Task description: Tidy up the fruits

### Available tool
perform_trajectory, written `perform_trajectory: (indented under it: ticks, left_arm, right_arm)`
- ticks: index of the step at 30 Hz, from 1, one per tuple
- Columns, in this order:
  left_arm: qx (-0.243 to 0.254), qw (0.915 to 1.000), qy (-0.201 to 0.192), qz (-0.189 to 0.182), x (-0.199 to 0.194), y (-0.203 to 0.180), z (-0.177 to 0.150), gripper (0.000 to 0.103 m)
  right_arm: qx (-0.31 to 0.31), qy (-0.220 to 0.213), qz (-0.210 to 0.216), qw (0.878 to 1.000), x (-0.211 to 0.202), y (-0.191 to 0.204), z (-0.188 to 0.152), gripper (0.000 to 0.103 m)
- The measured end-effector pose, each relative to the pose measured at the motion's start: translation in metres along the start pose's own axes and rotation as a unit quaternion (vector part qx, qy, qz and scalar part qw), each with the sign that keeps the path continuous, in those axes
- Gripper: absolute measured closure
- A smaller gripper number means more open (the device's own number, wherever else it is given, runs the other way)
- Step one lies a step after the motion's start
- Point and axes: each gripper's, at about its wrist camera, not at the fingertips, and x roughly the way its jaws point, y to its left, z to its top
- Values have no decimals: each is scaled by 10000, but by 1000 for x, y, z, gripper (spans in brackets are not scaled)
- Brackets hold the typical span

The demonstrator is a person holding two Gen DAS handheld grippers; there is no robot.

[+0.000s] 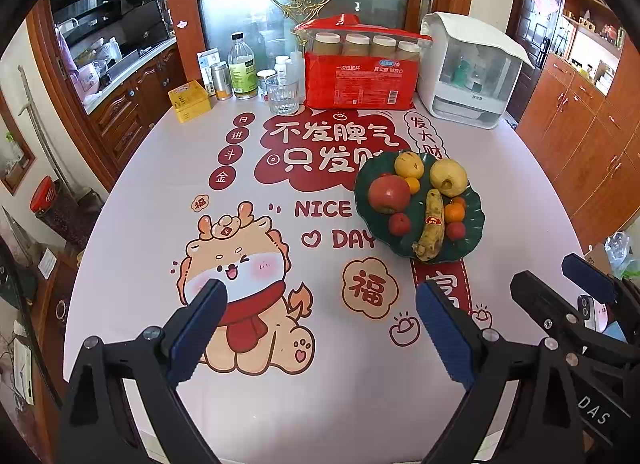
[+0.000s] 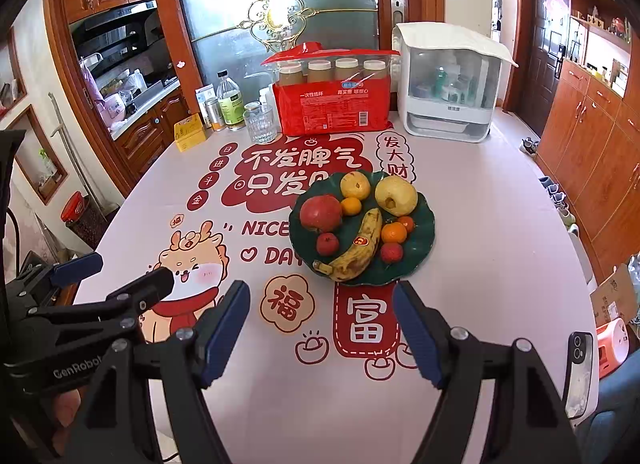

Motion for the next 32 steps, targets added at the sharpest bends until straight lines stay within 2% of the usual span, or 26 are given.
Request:
perform_trajectory:
  ticks: [32]
  left_arm:
    - [-16,10000,12,4,0,-1,0,8]
  right_arm:
    - [34,21,25,10000,0,-4,-1,29]
